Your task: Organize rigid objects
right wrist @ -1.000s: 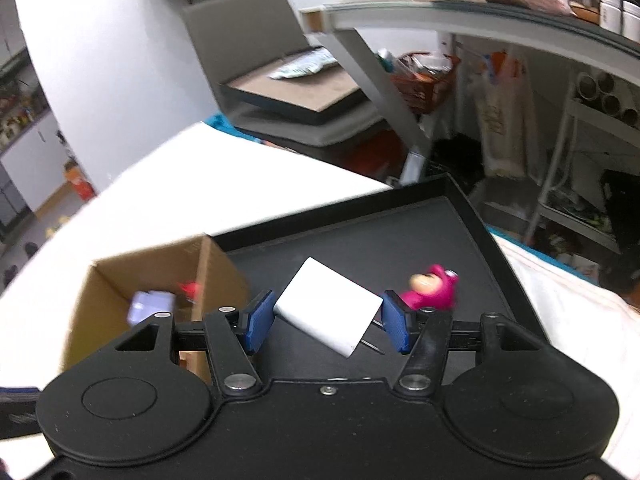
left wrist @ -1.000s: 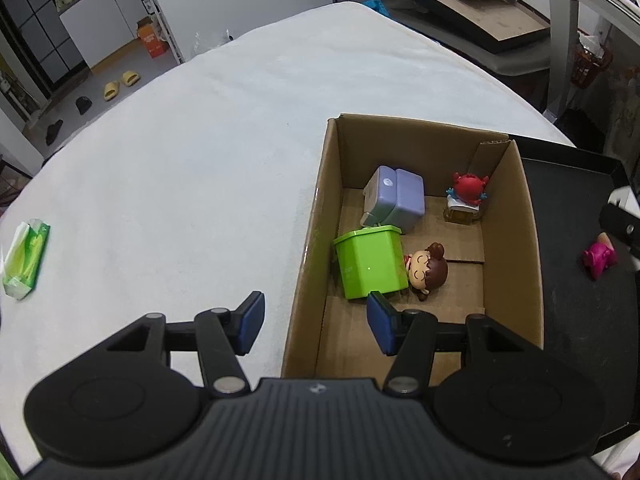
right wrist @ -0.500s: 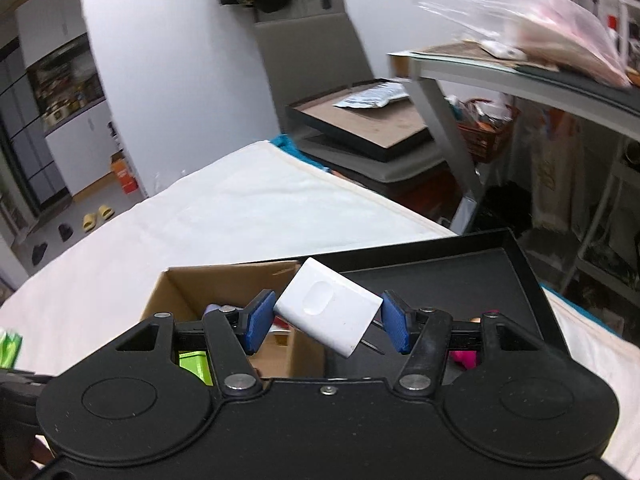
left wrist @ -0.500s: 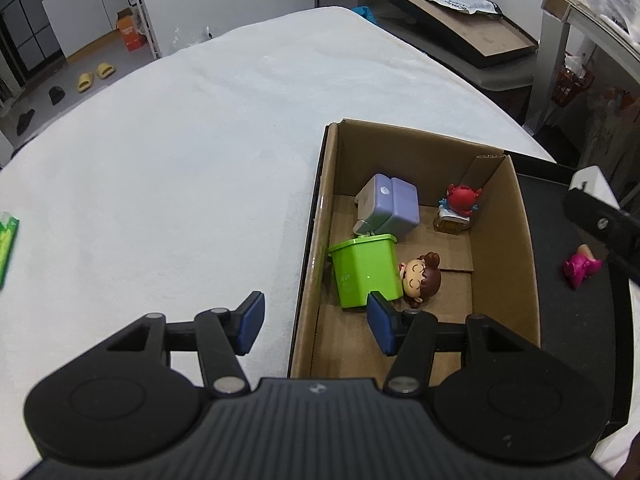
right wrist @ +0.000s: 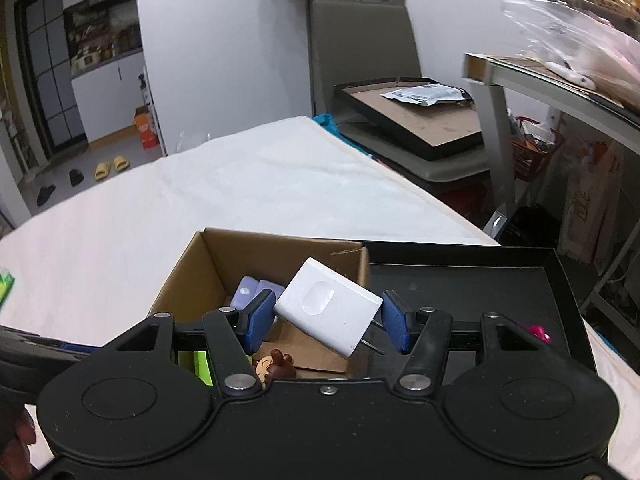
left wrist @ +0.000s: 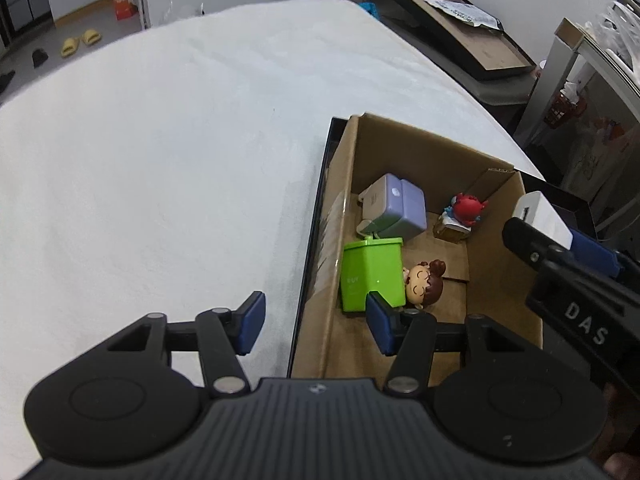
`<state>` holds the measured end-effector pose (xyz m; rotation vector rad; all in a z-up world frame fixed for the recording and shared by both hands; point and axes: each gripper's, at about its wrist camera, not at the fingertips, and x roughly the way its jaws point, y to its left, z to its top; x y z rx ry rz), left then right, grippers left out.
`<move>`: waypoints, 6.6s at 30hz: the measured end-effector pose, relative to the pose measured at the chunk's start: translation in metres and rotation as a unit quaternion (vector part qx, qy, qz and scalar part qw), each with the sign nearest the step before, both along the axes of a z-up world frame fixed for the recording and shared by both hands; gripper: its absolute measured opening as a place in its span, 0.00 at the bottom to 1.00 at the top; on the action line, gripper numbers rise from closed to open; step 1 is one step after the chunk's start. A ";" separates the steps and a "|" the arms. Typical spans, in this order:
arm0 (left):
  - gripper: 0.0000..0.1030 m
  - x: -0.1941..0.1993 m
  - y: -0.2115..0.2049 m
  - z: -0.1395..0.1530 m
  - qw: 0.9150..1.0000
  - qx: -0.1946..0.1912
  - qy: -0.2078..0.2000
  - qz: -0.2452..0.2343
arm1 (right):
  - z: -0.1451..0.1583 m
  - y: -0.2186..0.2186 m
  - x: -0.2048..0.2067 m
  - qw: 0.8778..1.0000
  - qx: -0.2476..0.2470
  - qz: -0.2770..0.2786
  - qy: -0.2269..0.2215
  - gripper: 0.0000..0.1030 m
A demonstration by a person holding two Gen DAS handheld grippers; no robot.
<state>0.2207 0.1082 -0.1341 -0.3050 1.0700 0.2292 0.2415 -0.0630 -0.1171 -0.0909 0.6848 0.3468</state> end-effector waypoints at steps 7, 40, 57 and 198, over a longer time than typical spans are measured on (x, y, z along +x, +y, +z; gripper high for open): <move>0.27 0.001 0.005 -0.011 0.999 -0.039 0.005 -0.008 | -0.008 0.019 0.001 1.000 -0.026 0.007 0.000 0.55; 0.34 -0.001 -0.021 0.018 0.999 0.018 0.001 -0.037 | -0.005 -0.002 0.019 0.997 -0.038 -0.065 -0.031 0.67; 0.41 0.013 -0.043 0.020 0.994 0.100 0.035 -0.013 | -0.032 -0.069 0.048 0.982 -0.002 -0.187 0.021 0.70; 0.37 -0.051 0.005 0.070 0.999 -0.027 -0.022 -0.033 | 0.052 -0.032 -0.046 0.997 0.030 -0.069 0.012 0.71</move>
